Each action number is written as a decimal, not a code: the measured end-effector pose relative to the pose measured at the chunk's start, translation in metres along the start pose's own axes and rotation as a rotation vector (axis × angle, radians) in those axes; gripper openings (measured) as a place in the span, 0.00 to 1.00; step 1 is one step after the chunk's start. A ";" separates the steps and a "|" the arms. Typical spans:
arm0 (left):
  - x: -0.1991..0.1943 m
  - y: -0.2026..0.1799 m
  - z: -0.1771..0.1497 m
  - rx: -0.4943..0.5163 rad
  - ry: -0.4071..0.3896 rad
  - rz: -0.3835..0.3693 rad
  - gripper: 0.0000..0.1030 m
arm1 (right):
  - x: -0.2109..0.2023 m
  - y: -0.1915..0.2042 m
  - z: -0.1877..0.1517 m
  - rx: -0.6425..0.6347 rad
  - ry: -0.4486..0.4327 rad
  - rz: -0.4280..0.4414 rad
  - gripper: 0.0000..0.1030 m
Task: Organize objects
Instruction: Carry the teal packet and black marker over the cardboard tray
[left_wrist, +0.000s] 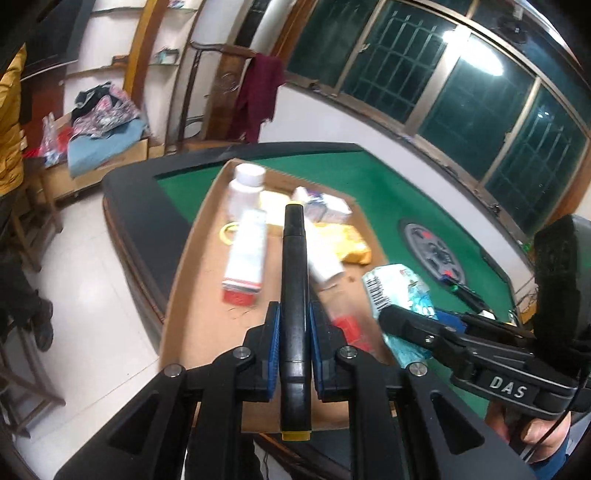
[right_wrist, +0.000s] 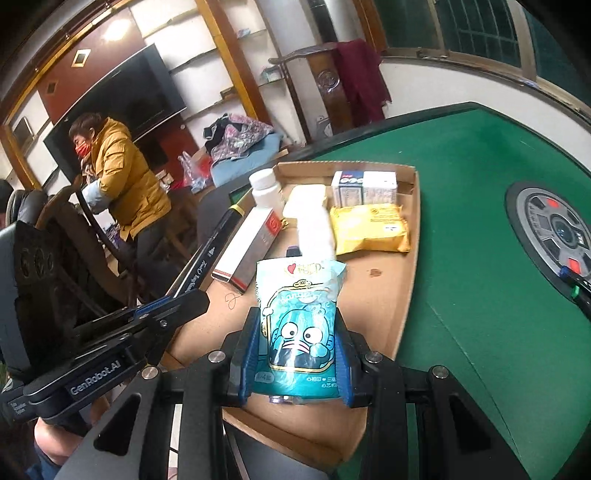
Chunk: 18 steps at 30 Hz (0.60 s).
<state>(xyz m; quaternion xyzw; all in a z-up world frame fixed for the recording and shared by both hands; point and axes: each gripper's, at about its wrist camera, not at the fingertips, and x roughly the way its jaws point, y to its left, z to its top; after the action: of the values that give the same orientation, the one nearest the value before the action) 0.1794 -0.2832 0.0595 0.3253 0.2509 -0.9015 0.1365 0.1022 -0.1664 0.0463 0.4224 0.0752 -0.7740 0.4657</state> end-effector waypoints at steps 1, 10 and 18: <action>0.001 0.003 -0.001 -0.005 0.002 0.002 0.14 | 0.002 0.001 0.000 -0.005 0.001 -0.005 0.37; 0.022 0.008 -0.007 0.012 0.040 -0.003 0.14 | 0.021 -0.002 -0.006 -0.016 0.023 -0.063 0.37; 0.034 0.006 -0.010 0.030 0.058 -0.006 0.14 | 0.026 0.002 -0.009 -0.038 0.022 -0.082 0.37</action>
<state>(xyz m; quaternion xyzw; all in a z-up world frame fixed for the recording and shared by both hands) 0.1614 -0.2856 0.0289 0.3527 0.2424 -0.8956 0.1216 0.1037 -0.1802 0.0220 0.4186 0.1124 -0.7860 0.4408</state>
